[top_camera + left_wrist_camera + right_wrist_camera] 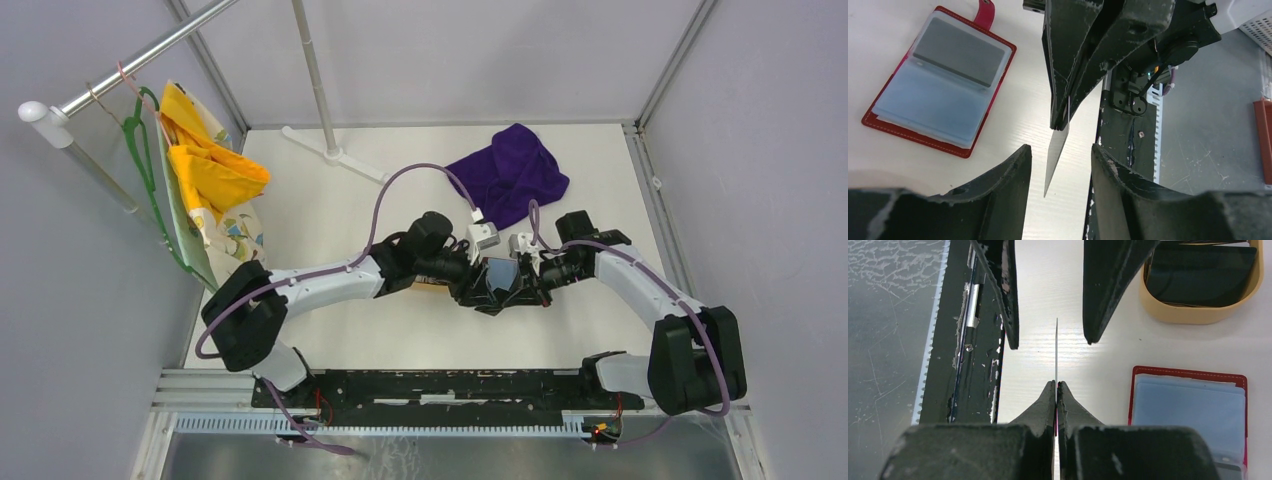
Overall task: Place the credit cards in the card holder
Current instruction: Insert the credit card into the card holder.
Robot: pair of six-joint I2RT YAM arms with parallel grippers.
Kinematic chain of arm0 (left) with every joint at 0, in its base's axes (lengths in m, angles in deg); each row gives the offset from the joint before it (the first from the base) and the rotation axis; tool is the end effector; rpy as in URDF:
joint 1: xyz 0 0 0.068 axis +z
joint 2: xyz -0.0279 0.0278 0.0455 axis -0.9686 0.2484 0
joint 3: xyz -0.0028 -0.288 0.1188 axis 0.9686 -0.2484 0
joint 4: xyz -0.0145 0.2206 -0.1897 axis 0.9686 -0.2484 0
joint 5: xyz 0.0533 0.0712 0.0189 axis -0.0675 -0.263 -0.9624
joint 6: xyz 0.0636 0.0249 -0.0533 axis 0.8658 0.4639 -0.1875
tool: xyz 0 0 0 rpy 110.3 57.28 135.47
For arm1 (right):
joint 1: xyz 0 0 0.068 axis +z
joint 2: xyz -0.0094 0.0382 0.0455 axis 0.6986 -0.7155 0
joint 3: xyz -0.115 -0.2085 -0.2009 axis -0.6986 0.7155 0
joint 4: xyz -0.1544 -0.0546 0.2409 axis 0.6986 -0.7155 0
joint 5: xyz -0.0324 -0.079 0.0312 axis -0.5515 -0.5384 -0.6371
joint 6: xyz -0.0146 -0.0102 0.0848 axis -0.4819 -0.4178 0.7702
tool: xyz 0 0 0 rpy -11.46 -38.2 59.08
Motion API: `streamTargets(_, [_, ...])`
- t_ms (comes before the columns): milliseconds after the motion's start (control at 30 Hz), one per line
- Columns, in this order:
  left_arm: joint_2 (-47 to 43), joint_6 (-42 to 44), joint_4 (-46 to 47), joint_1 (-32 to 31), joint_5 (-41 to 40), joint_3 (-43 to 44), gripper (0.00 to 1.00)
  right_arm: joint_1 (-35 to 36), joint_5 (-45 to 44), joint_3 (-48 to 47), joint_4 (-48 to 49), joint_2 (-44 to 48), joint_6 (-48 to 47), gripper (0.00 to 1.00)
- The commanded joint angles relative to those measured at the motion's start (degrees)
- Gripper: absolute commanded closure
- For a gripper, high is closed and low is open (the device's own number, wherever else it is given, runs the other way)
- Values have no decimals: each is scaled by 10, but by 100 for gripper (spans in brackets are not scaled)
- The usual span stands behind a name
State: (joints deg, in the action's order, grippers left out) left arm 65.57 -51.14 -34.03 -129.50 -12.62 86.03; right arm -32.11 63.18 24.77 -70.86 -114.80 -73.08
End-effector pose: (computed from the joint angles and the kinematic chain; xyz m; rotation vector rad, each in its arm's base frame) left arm 0.1989 -0.3447 0.2456 1.2140 1.8885 -1.2432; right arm 0.1998 0.1144 0.2131 -1.4380 1.7261 1.2327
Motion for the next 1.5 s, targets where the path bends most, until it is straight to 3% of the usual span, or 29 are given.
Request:
streamTargets(0, [21,24,30,-6,41,38,48,7,0,-18,-10,-6,-20,100])
streamTargets(167, [36,25,30,-6,55,48,60,11,-4,-19,-17,-9,-28,100])
streamTargets(200, [39,24,30,-6,59,50,67,11,-4,-19,-18,-9,-29,100])
streamTargets(267, [45,23,30,-6,66,53,92,11,-3,-19,-18,-8,-29,100])
streamTargets(300, [47,22,30,-6,66,53,98,11,-3,-20,-19,-7,-30,100])
streamTargets(367, [46,17,35,-6,60,49,98,11,-1,-19,-19,-5,-30,99])
streamTargets(400, [42,11,43,-5,51,42,98,11,0,-19,-18,-5,-29,94])
streamTargets(500, [14,-30,99,-4,24,0,98,11,8,-17,-10,-1,-14,64])
streamTargets(567, [-18,-69,169,-2,2,-45,98,10,18,-16,-2,2,0,52])
streamTargets(667, [-64,-129,273,-3,-47,-110,98,10,32,-7,23,2,35,49])
streamTargets(767, [-92,-171,363,-3,-81,-158,98,10,52,-4,27,-3,45,51])
streamTargets(1000, [-89,-195,411,-5,-81,-165,98,9,100,15,79,-2,116,58])
streamTargets(1067, [-82,-196,416,-6,-80,-162,98,10,113,20,92,-1,132,66])
streamTargets(1167, [-76,-195,416,-8,-78,-161,98,10,116,28,120,3,163,94])
streamTargets(1233, [-78,-192,413,-7,-77,-163,97,9,112,27,118,4,161,100])
streamTargets(1467, [-84,-134,277,2,-24,-116,60,10,88,23,97,6,132,100])
